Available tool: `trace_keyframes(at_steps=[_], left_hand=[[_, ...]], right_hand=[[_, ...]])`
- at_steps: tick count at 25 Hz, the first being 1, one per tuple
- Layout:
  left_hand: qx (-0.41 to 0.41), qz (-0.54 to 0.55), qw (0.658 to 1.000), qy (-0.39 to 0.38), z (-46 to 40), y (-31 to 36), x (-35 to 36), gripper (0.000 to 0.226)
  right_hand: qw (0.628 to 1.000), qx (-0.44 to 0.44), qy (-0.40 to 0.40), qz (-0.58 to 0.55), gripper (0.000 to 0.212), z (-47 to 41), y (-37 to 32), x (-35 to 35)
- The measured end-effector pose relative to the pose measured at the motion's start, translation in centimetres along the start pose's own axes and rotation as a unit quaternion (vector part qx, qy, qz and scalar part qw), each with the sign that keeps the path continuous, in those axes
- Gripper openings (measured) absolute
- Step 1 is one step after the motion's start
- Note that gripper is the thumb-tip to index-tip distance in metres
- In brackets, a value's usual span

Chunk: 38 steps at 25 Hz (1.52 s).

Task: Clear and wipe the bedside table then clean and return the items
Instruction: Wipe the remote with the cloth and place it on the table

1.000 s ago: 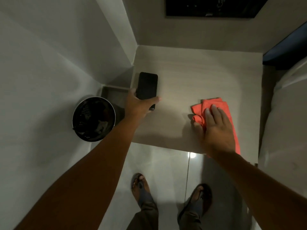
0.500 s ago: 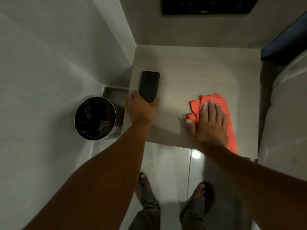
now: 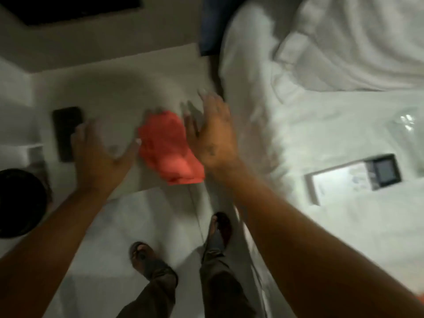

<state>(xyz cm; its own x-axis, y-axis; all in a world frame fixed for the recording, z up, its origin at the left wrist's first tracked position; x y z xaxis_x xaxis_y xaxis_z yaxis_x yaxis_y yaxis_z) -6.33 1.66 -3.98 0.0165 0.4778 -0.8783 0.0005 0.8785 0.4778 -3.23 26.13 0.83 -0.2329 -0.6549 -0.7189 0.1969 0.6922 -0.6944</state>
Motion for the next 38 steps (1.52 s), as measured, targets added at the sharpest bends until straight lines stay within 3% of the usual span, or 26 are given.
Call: trace_keyframes(at_steps=[2, 4, 6, 8, 10, 13, 16, 18, 19, 20, 21, 22, 23, 25, 27, 29, 31, 32, 34, 36, 38], left_hand=[[0.164, 0.102, 0.978, -0.083, 4.2, 11.7, 2.9, 0.082], [0.274, 0.150, 0.935, -0.168, 9.3, 22.4, 4.9, 0.084], [0.331, 0.092, 0.913, -0.221, 13.2, 29.8, 6.8, 0.087], [0.348, -0.010, 0.914, -0.209, 14.3, 32.9, 7.9, 0.084], [0.380, -0.065, 0.899, -0.206, 14.7, 34.1, 8.6, 0.077], [0.397, -0.071, 0.871, -0.280, 14.9, 34.8, 9.1, 0.070], [0.285, 0.080, 0.880, -0.372, 12.0, 32.7, 6.9, 0.073], [0.164, 0.221, 0.863, -0.423, 9.4, 28.0, 5.5, 0.065], [0.078, 0.310, 0.820, -0.474, 8.8, 25.5, 5.2, 0.057], [-0.022, 0.417, 0.748, -0.515, 7.8, 21.9, 4.4, 0.047], [-0.112, 0.510, 0.652, -0.549, 7.5, 19.2, 3.9, 0.042], [-0.174, 0.572, 0.582, -0.550, 7.2, 17.1, 3.7, 0.047], [-0.211, 0.614, 0.562, -0.513, 5.7, 12.7, 3.2, 0.056], [-0.266, 0.655, 0.565, -0.425, 3.4, 5.6, 2.9, 0.061], [-0.306, 0.680, 0.578, -0.331, 1.9, -0.7, 2.9, 0.060], [-0.332, 0.707, 0.571, -0.253, 1.1, -5.3, 3.3, 0.058], [-0.351, 0.714, 0.570, -0.204, 1.0, -8.3, 3.9, 0.053], [-0.355, 0.723, 0.563, -0.185, 0.9, -9.4, 4.2, 0.052], [-0.364, 0.734, 0.547, -0.172, 0.4, -10.0, 5.1, 0.051], [-0.380, 0.727, 0.544, -0.177, 0.4, -9.1, 5.7, 0.053], [-0.412, 0.645, 0.613, -0.198, 2.3, -9.2, 7.0, 0.046]], right_hand=[[0.986, 0.006, 0.162, 0.029, 0.042, 2.1, 2.2, -9.0], [0.965, 0.075, 0.238, 0.076, 0.038, 5.4, 5.7, -15.7], [0.938, 0.215, 0.228, 0.147, 0.041, 9.1, 10.5, -20.2], [0.902, 0.339, 0.185, 0.191, 0.047, 11.9, 14.2, -22.1], [0.888, 0.385, 0.188, 0.165, 0.051, 13.1, 15.9, -22.4], [0.883, 0.394, 0.231, 0.109, 0.046, 13.0, 16.4, -22.4], [0.888, 0.379, 0.238, -0.110, 0.031, 10.0, 14.2, -21.4], [0.914, 0.307, 0.200, -0.175, 0.030, 6.8, 10.8, -19.0], [0.935, 0.262, 0.169, -0.172, 0.031, 5.3, 9.0, -17.4], [0.956, 0.213, 0.120, -0.164, 0.033, 3.1, 6.2, -14.1], [0.970, 0.176, 0.077, -0.149, 0.034, 1.4, 4.3, -11.0], [0.976, 0.159, 0.045, -0.143, 0.033, 0.4, 3.2, -8.6], [0.976, 0.140, 0.004, -0.167, 0.030, -1.1, 1.0, -3.8], [0.979, 0.110, -0.029, -0.167, 0.027, -2.2, -1.2, 3.4], [0.997, 0.018, -0.069, -0.026, 0.030, -1.5, -2.4, 10.0], [0.965, -0.050, -0.171, 0.191, 0.045, 0.9, -2.1, 15.5], [0.938, -0.074, -0.196, 0.276, 0.049, 2.1, -0.9, 18.1], [0.950, -0.079, -0.174, 0.246, 0.042, 1.7, -0.9, 18.5], [0.991, -0.001, -0.109, 0.082, 0.027, 0.0, -0.7, 17.1], [0.992, 0.060, -0.086, -0.075, 0.021, -0.5, -1.8, 15.9], [0.981, 0.018, -0.131, -0.139, 0.019, 2.2, -5.5, 16.1]])
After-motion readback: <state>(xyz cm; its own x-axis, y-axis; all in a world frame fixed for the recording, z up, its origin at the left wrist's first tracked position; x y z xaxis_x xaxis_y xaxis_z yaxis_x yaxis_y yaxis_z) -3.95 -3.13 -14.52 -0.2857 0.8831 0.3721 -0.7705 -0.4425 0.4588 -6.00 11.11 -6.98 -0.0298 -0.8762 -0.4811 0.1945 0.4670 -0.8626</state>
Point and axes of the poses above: each hand's wrist, its own z-axis away from the middle knuckle, its own x-axis out of the palm, y = z × x, the point moved 5 cm from there along -z, towards the middle knuckle, and after that the axes turned 2 degrees about -y, right-handed, at the moved point
